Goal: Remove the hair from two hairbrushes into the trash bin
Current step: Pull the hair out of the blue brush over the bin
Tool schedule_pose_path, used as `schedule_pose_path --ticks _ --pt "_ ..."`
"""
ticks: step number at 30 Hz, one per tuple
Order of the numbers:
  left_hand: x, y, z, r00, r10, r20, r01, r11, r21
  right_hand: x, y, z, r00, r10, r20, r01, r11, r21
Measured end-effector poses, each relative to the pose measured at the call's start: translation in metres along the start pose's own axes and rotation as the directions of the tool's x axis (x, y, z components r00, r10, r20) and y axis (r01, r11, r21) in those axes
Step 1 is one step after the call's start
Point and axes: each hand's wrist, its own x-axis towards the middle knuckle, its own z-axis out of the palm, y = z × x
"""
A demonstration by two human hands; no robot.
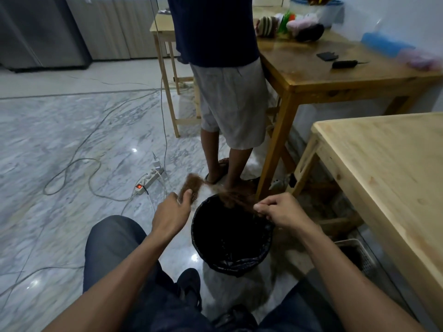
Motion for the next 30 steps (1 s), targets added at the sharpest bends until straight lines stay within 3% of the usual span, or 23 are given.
schedule_pose_path --ticks 7,11,14,16,19,22,25,27,30 --pt "-0.018 0.024 0.003 0.973 0.232 0.005 -0.231 0.966 0.118 0.000 -0.011 -0.002 0.996 0.006 0.091 -0.016 0.995 0.101" --pt "-0.029 0.040 0.007 0.944 0.328 0.021 -0.328 0.936 0.129 0.004 -0.021 0.012 0.984 -0.134 0.115 0.118 0.983 0.141" --pt "-0.032 0.042 0.008 0.930 0.366 0.025 -0.366 0.921 0.130 0.006 -0.022 0.018 0.981 -0.157 0.115 0.127 0.965 0.230" --pt "-0.029 0.037 0.007 0.937 0.346 0.038 -0.348 0.927 0.140 0.007 -0.020 0.017 0.991 -0.131 0.023 0.123 0.968 0.221" --pt "-0.023 0.028 0.009 0.961 0.262 0.087 -0.270 0.957 0.107 0.007 -0.015 0.018 0.991 -0.133 -0.027 0.135 0.989 0.059" --pt "-0.015 0.027 0.011 0.991 0.089 0.101 -0.075 0.989 -0.129 0.003 -0.017 0.019 0.990 -0.137 -0.039 0.137 0.991 -0.002" --pt "-0.011 0.030 0.008 0.986 -0.036 0.162 0.085 0.948 -0.308 0.001 -0.017 0.017 0.988 -0.146 -0.045 0.145 0.989 -0.021" --pt "-0.012 0.033 0.007 0.983 -0.010 0.185 0.069 0.947 -0.315 0.000 -0.016 0.011 0.990 -0.132 -0.040 0.131 0.991 -0.025" --pt "-0.019 0.038 0.005 0.982 0.104 0.159 -0.073 0.979 -0.189 -0.006 -0.021 0.003 0.995 -0.086 0.053 0.088 0.995 -0.039"
